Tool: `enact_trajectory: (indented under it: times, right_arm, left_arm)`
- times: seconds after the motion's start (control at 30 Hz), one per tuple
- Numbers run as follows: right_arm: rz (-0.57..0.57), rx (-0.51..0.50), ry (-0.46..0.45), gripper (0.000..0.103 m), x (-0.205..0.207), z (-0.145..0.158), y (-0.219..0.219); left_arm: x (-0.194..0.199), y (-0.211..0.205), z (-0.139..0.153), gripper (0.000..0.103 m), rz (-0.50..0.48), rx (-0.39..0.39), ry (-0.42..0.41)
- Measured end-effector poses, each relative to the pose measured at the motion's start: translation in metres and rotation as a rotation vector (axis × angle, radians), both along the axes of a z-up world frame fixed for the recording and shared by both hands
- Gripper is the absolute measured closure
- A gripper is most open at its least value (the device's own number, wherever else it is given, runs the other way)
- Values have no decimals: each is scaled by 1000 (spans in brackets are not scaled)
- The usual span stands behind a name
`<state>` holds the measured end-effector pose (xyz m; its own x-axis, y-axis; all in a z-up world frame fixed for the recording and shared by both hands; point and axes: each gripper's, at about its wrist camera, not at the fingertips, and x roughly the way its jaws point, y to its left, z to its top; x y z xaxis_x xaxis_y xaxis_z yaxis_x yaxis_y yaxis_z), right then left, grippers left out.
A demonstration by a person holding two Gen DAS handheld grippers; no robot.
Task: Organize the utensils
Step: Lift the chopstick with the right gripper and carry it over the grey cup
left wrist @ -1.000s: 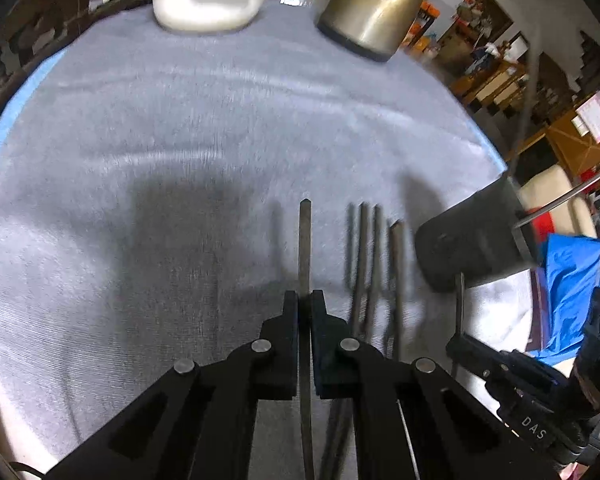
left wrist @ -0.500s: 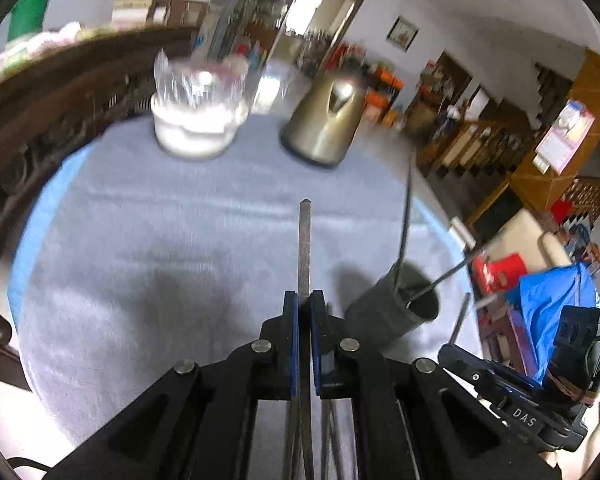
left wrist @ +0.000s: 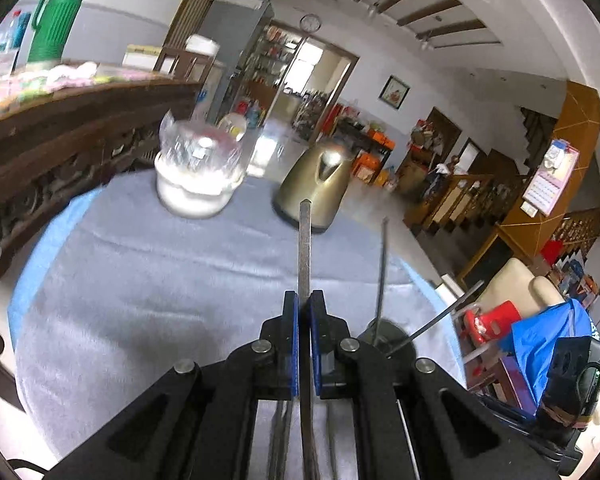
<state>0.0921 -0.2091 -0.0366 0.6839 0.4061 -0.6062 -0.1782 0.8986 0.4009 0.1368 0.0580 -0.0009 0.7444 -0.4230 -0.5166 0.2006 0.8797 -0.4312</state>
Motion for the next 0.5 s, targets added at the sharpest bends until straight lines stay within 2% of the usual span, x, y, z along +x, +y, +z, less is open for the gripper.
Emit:
enact_trajectory:
  times: [0.1,0.27,0.5]
  right_arm:
    - [5,37,154,94,15,-29,-1]
    - [-19,-20,319,94,34,-73,4]
    - [-23,-103,411,93,58,-102,22]
  left_arm:
    - [10,7,-25,97,21,-9,94]
    - [23,22,-65,97,78,-90,213]
    - [16,14,-62,97,84,-51,157]
